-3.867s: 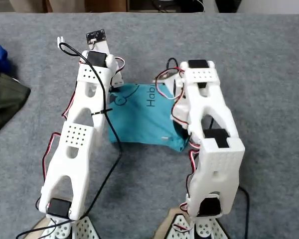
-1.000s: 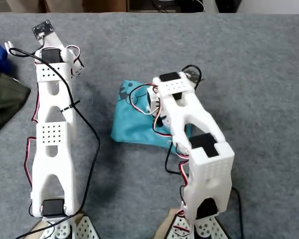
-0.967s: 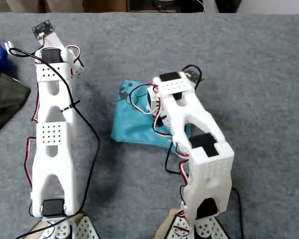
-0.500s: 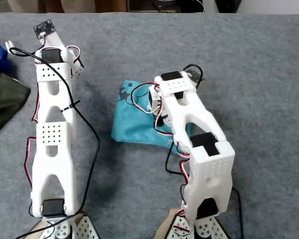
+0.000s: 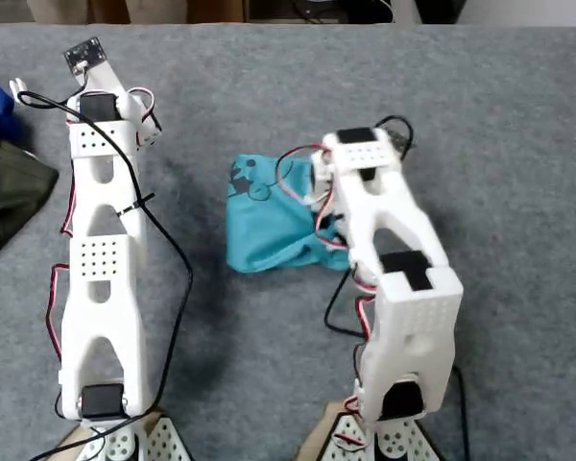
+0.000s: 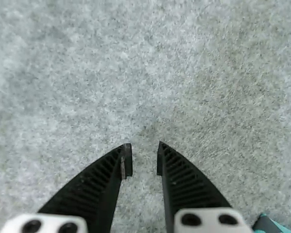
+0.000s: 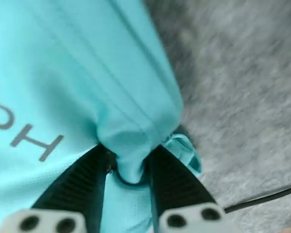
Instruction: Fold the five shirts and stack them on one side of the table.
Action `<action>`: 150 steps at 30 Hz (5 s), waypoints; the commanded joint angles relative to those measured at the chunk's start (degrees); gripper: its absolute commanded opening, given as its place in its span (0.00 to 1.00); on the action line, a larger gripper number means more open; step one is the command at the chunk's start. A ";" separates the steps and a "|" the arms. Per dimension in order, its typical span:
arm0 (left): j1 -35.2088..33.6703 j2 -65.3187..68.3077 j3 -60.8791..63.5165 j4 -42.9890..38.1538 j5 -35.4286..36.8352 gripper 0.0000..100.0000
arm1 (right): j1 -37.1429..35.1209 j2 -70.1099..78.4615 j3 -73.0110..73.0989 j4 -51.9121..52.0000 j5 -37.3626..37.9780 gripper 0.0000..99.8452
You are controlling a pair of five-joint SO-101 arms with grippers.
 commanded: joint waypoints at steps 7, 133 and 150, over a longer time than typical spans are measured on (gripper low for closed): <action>0.44 -1.19 -1.41 -0.70 -0.53 0.10 | 9.36 0.04 -18.59 9.05 2.02 0.00; -31.91 -14.46 9.23 -4.57 -24.62 0.03 | -10.15 1.54 -40.48 5.01 24.97 0.01; -17.85 -14.73 -1.67 9.49 -16.79 0.02 | -9.80 1.54 -40.48 5.01 25.05 0.01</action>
